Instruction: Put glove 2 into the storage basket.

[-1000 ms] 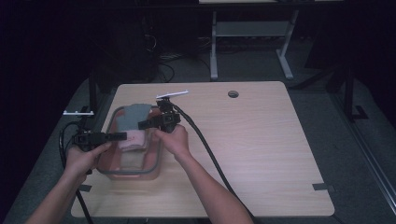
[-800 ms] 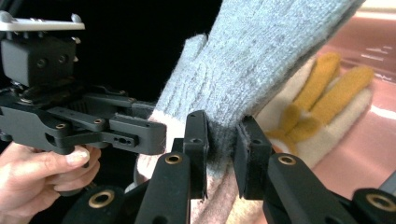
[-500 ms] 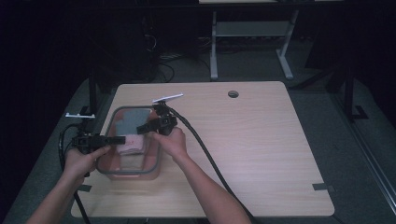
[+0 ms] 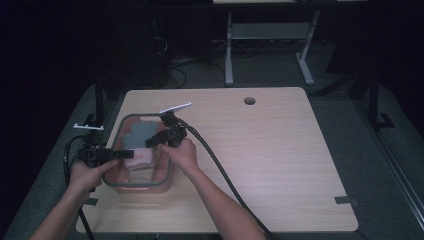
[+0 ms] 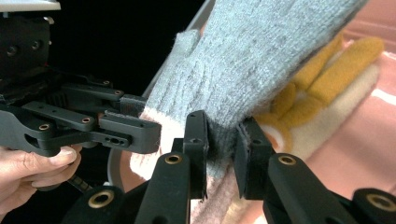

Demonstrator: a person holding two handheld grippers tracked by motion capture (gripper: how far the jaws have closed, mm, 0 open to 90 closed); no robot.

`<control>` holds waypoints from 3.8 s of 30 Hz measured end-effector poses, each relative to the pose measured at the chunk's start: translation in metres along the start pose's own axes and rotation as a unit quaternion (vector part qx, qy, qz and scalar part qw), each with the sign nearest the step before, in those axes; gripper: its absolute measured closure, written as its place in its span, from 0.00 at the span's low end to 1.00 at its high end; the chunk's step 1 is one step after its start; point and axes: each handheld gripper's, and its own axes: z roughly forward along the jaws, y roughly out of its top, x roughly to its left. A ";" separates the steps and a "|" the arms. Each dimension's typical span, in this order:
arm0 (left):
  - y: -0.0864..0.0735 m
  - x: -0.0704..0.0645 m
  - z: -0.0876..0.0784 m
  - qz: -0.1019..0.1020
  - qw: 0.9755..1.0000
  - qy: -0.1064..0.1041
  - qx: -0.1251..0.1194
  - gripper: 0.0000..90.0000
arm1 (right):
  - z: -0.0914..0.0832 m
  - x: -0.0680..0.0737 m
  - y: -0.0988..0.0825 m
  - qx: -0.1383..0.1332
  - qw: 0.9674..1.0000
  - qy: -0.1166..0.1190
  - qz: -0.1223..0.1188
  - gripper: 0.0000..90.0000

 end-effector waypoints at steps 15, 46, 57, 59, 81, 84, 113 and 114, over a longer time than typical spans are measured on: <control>-0.007 0.002 0.013 0.012 0.999 0.033 0.021 0.76 | 0.014 0.002 -0.003 0.032 0.999 -0.044 -0.008 0.85; 0.001 -0.005 0.010 0.021 0.998 0.051 0.003 0.60 | -0.009 0.000 0.004 0.022 0.996 -0.083 -0.039 0.71; 0.009 -0.015 0.004 0.022 0.999 0.032 -0.022 0.59 | -0.027 0.000 0.004 0.004 0.997 -0.073 -0.038 0.67; 0.011 -0.017 0.004 0.021 0.999 0.028 -0.027 0.59 | -0.032 -0.002 0.003 0.001 0.997 -0.068 -0.036 0.66; 0.023 -0.047 0.009 0.050 0.998 -0.011 -0.047 0.45 | -0.087 -0.014 -0.005 -0.032 0.997 -0.064 -0.030 0.57; 0.024 -0.053 0.012 0.054 0.997 -0.015 -0.048 0.44 | -0.096 -0.019 -0.007 -0.039 0.997 -0.063 -0.024 0.56; 0.038 -0.077 0.028 0.063 0.995 -0.041 -0.060 0.36 | -0.141 -0.050 -0.019 -0.053 0.997 -0.058 -0.013 0.46; 0.038 -0.078 0.028 0.065 0.995 -0.041 -0.060 0.36 | -0.143 -0.050 -0.020 -0.053 0.997 -0.057 -0.013 0.46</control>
